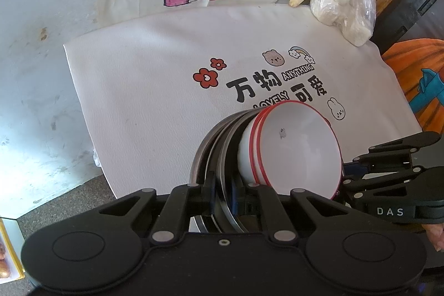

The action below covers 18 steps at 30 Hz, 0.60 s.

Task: Organize plates and bowls
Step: 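Carry the steel bowl over the plate stack and lower it onto the plates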

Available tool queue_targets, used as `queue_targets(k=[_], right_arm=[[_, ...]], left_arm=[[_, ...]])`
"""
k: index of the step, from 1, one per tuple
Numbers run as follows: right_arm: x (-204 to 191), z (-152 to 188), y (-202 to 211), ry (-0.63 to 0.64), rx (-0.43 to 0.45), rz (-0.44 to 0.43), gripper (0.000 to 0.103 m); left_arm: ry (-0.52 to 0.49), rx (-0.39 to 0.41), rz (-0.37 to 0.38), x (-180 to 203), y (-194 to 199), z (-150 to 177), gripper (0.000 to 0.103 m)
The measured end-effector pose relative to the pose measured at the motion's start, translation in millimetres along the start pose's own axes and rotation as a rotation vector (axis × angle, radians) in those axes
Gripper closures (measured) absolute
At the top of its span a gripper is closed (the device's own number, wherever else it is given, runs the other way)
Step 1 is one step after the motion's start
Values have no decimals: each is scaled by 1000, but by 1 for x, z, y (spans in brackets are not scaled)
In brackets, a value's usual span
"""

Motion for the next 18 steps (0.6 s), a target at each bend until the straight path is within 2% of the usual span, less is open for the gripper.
queue_targets(k=[18], right_arm=[[-2, 5, 6, 28, 18, 38, 79]], left_arm=[[-16, 27, -32, 3, 3, 2, 90]])
Point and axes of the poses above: each gripper's, at about its wrist camera, not at the fingertips, and y roughly against the way its jaws point, x to its right, z to its underside, the point moved 4 cm from there along -y, roughly the way its jaws point, and after that the axes turned 14 degrees about -x, right-handed, at the moved point
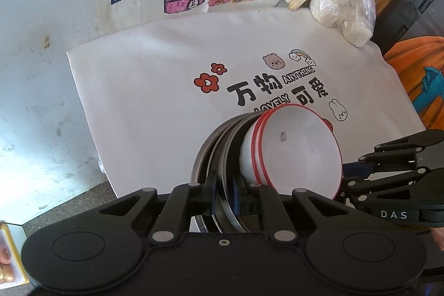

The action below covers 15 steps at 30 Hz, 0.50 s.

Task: Organize plates and bowls
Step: 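Carry the steel bowl over the plate stack and lower it onto the plates, then open both grippers to release the steel bowl on the plates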

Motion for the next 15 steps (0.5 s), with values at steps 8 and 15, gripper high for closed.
queue_targets(k=[8, 15], right_arm=[[3, 3, 4, -14, 15, 5, 72], [2, 6, 8, -13, 31, 26, 70]], left_arm=[[-8, 4, -11, 2, 1, 1, 90], [-9, 67, -103, -2, 10, 1, 58]])
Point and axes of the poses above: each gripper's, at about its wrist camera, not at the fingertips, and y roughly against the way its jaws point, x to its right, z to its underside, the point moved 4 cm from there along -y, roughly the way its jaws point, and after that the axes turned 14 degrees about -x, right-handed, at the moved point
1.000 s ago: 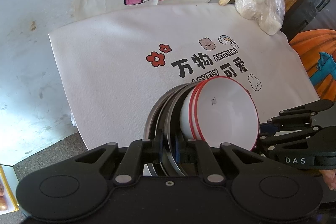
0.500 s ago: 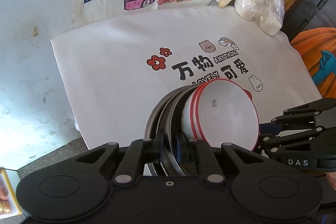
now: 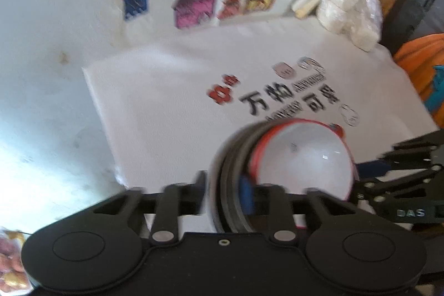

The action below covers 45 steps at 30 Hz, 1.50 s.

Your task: Organize plates and bowls

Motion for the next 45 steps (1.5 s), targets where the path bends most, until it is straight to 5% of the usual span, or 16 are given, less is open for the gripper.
queue_targets(k=[10, 15, 18, 20, 23, 36, 45], right_arm=[[0, 3, 2, -12, 23, 13, 65], [2, 11, 7, -15, 86, 10, 57], [3, 17, 7, -11, 128, 9, 55], [1, 23, 7, -6, 157, 44, 40], [1, 33, 7, 7, 233, 81, 32], [-2, 89, 26, -1, 632, 138, 2], [-5, 133, 37, -98, 813, 207, 0]], left_arm=[[31, 48, -22, -9, 8, 2, 43], [68, 123, -57, -11, 13, 10, 22], [89, 159, -64, -12, 14, 16, 20], [100, 180, -70, -12, 15, 19, 18], [117, 239, -59, -10, 20, 28, 9], [110, 498, -156, 20, 39, 68, 1], [88, 546, -130, 34, 33, 98, 1]])
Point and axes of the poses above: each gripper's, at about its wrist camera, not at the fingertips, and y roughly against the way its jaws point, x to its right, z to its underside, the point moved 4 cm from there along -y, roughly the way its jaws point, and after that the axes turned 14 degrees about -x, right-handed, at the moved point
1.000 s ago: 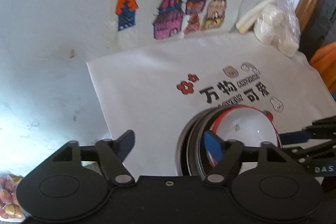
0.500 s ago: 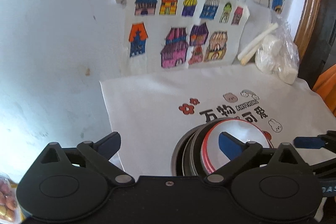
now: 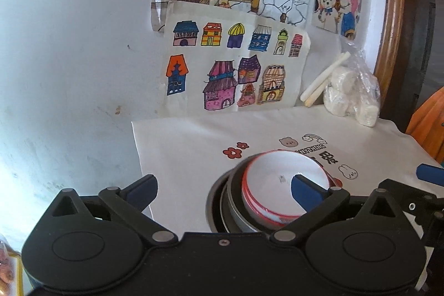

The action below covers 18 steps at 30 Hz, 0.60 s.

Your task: Organize plates and bowls

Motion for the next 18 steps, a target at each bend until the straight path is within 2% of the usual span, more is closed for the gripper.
queue_targets(k=[18], right_arm=[[19, 51, 40, -75, 61, 87, 0]], left_arm=[[-13, 107, 22, 13, 30, 56, 1]])
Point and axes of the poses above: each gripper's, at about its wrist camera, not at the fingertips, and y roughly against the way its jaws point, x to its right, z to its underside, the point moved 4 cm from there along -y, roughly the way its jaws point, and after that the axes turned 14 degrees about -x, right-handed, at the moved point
